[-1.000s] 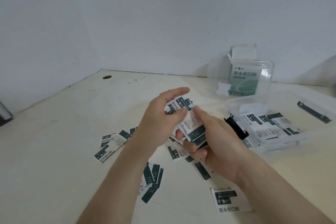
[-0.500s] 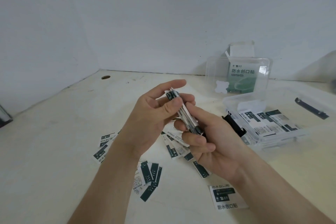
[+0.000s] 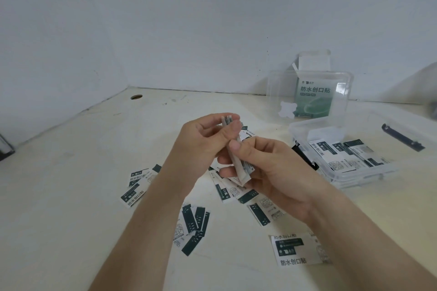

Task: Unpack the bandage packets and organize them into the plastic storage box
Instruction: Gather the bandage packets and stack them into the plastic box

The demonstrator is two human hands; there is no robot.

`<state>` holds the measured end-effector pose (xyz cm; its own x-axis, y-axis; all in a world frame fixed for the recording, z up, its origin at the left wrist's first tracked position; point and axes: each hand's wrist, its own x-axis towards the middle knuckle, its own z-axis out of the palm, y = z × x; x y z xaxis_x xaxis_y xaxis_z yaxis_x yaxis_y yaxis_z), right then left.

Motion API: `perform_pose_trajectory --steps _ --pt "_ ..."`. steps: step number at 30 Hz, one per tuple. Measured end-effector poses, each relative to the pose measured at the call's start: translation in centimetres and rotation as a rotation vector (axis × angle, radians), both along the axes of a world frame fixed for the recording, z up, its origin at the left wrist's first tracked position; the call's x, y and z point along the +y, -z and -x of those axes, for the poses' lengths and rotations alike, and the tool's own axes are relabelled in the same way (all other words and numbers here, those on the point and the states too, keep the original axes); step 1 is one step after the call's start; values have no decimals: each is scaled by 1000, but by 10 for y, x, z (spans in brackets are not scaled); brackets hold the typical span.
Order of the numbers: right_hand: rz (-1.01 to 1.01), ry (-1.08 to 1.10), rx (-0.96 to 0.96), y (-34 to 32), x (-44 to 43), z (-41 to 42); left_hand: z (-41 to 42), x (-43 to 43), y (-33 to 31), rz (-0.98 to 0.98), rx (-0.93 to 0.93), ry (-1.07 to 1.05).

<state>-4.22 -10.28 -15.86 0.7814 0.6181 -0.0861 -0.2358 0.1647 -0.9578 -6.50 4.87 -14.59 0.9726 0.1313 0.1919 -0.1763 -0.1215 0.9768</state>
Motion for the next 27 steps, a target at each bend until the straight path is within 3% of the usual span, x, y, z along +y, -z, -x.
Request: perform_pose_trajectory --steps 5,8,15,27 --pt "-178 59 186 -2 -4 -6 2 7 0 -274 -66 171" --pt "-176 71 219 -1 -4 -7 8 -6 -2 -454 -25 251" --pt "-126 59 198 3 -3 -9 10 -12 1 -376 -82 260" --pt "-57 -3 119 2 -4 -7 4 -5 5 -460 -139 209"
